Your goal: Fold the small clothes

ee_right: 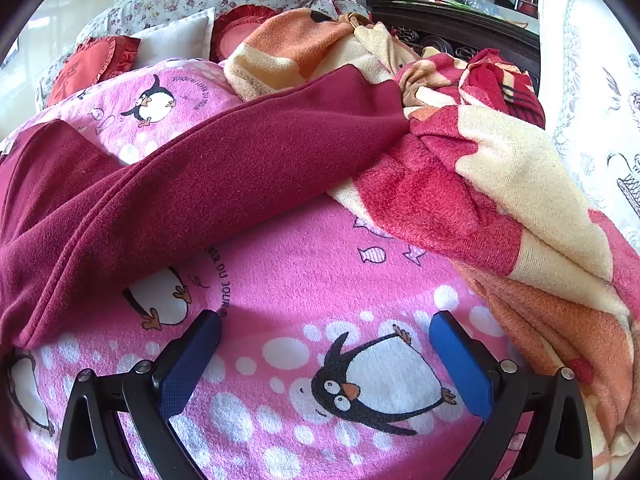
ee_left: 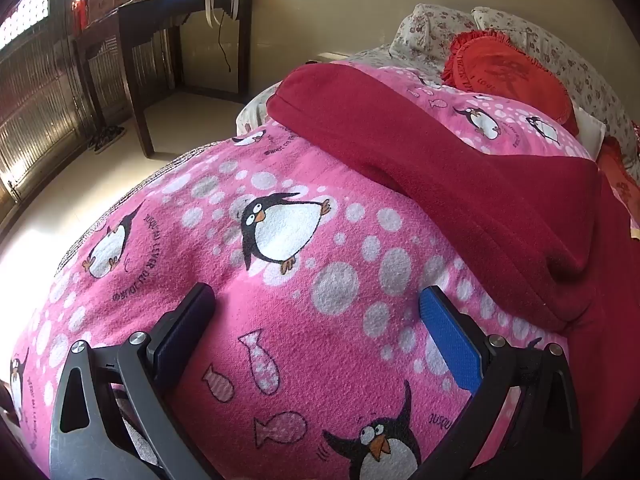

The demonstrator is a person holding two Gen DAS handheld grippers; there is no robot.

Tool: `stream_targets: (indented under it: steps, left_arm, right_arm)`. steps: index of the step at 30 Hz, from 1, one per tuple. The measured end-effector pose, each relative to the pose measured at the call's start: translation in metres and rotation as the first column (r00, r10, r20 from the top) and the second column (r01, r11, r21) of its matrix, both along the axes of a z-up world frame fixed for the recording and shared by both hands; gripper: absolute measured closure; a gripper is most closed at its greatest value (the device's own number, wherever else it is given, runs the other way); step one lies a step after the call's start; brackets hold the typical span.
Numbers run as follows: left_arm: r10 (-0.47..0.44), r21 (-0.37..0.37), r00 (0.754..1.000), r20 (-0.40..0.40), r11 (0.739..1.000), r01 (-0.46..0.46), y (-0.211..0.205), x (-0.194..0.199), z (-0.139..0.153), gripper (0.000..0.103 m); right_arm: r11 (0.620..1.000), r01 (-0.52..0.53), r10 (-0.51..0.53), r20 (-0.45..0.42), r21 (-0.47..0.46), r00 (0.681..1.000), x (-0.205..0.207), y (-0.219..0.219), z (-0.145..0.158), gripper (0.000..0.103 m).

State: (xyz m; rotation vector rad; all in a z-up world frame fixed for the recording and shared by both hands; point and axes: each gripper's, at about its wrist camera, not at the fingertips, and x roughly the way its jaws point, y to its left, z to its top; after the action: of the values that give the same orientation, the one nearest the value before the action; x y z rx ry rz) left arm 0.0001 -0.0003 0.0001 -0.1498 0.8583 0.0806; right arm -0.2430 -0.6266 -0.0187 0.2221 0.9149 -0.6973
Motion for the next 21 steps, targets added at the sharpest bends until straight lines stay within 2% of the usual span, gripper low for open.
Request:
stream_targets:
  steps: [3, 8, 14, 17, 19, 21]
  left_arm:
    - [-0.010, 0.013, 1.000, -0.012, 1.000, 0.010, -0.001, 0.000, 0.002, 0.000]
    - [-0.078, 0.075, 0.994, -0.082, 0.994, 0.085, -0.004, -0.004, 0.015, 0.001]
    - [-0.116, 0.088, 0.992, -0.039, 0.989, 0.119, -0.009, -0.025, 0.051, 0.001]
    - [-0.146, 0.072, 0.989, -0.024, 0.986, 0.148, -0.017, -0.046, 0.070, 0.001]
    - [-0.166, 0.076, 0.986, -0.019, 0.983, 0.167, -0.028, -0.052, 0.078, 0.001]
    - [-0.187, 0.077, 0.982, -0.008, 0.979, 0.187, -0.040, -0.059, 0.089, 0.001]
  right_arm:
    - [1.000, 0.000, 0.000, 0.002, -0.004, 1.000, 0.000, 0.000, 0.000, 0.000]
    - [1.000, -0.002, 0.002, 0.006, -0.003, 1.000, 0.001, -0.001, 0.001, 0.000]
    - [1.000, 0.006, -0.007, -0.034, -0.011, 0.999, 0.008, 0.000, 0.005, 0.000]
    - [1.000, 0.017, -0.016, -0.045, 0.023, 0.999, -0.004, 0.020, 0.018, 0.001]
    - [0.996, -0.039, 0.040, -0.002, 0.080, 0.999, -0.011, 0.044, 0.034, 0.001]
    - [0.991, -0.088, 0.086, 0.023, 0.097, 0.996, -0.015, 0.071, 0.051, 0.001]
